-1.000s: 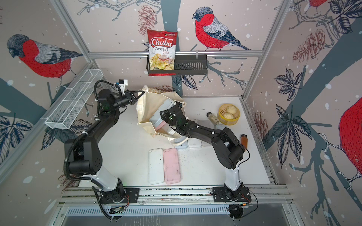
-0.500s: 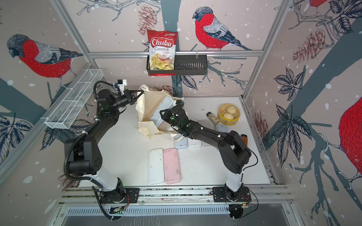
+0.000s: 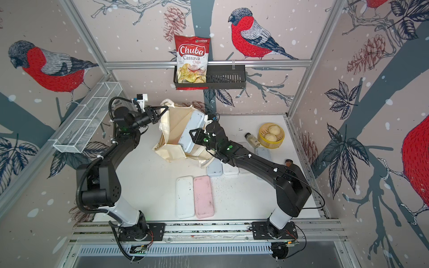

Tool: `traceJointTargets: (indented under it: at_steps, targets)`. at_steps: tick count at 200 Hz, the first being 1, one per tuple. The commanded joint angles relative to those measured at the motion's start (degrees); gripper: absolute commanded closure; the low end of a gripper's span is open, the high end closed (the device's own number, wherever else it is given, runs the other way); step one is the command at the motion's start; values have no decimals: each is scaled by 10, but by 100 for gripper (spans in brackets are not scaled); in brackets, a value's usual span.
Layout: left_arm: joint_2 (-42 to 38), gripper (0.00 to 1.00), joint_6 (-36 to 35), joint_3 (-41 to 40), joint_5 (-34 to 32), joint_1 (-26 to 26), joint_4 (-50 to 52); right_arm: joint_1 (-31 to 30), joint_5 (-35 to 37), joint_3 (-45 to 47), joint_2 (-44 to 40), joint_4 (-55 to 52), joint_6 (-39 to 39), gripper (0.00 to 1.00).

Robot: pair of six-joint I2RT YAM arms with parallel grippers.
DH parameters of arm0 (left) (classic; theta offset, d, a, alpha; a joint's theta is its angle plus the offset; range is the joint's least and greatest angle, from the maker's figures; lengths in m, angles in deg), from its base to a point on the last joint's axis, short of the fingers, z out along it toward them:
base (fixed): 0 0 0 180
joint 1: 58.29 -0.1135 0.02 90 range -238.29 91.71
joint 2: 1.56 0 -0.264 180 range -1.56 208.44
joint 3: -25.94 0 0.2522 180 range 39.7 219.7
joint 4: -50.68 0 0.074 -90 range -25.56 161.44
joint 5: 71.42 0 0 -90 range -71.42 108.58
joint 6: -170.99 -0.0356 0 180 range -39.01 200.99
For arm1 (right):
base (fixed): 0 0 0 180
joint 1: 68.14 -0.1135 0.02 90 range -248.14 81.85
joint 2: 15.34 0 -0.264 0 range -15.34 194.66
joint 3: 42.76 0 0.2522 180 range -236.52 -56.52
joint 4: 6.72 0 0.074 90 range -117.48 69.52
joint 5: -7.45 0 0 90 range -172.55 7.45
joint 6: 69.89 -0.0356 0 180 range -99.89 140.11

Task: Take out the pencil case from the canvas bag
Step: Pick up the pencil case from the canvas bag.

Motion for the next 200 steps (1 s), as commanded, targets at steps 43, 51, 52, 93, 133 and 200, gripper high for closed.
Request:
traceJointTargets:
  at_steps: [43,51,52,93,133,200]
  targets:
    - [9,100,25,-5,-2,-16,-82,2,-74,53,-106,4,95,78]
    - [9,100,25,-5,-2,-16,-82,3,-83,56,-117,-5,103,78]
    - [9,100,25,-5,-2,-16,-82,3,-85,57,-118,-7,104,78]
    - [9,100,10,-2,-2,-16,-64,3,-129,76,-181,-68,155,78]
    - [15,100,7,-2,-4,-16,-56,7,-125,118,-241,-154,184,78]
    - [10,100,-7,0,-6,-15,-40,12,-154,161,-263,-307,208,78]
